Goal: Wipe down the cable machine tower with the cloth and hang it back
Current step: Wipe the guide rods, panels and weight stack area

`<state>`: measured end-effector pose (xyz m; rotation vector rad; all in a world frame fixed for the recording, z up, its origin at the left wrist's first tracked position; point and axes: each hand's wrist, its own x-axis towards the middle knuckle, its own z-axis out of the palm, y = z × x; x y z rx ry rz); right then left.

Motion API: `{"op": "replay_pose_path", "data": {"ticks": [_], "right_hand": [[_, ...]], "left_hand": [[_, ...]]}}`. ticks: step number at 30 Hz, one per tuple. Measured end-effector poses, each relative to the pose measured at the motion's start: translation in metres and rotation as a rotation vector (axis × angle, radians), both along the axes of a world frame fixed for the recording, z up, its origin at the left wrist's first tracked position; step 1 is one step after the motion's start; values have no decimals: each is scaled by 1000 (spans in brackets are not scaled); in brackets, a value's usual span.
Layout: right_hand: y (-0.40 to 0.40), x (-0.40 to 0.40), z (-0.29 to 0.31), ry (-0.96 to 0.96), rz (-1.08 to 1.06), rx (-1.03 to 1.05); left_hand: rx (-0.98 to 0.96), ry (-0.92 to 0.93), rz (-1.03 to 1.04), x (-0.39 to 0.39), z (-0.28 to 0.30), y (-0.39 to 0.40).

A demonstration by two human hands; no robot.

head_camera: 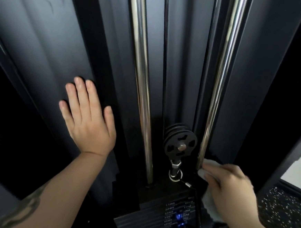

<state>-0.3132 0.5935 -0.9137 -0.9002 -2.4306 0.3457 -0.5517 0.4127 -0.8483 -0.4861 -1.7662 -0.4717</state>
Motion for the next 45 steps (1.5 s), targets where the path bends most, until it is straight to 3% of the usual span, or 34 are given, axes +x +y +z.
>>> {"op": "replay_pose_path", "data": {"ticks": [3,10,16,23,27,33,38,40,43,45], "right_hand": [[7,-21,10,11,-47,-108],[3,-5,-1,-14,39,-8],[-3,-29,22,-122,-29,-56],[-35,15,4,117,34,53],[-66,4,1,103,257,38],[-36,6,-14,219,109,50],[-48,6,-19,232,282,108],[-26,12,-22,282,226,128],[-5,25,-32,351,-89,-144],[0,21,-41,289,-171,-232]], "left_hand": [[1,7,-26,2,0,1],[56,-164,-171,-24,-16,-3],[56,-143,-235,-33,-17,-6],[42,-187,-218,-38,-21,-3],[82,-153,-166,-16,-13,-2],[26,-92,-92,-1,-3,-3],[54,-118,-136,-2,-5,-2],[75,-172,-161,-18,-14,-4],[76,-239,-205,-34,-20,-4],[73,-218,-223,-36,-20,-5]]}}
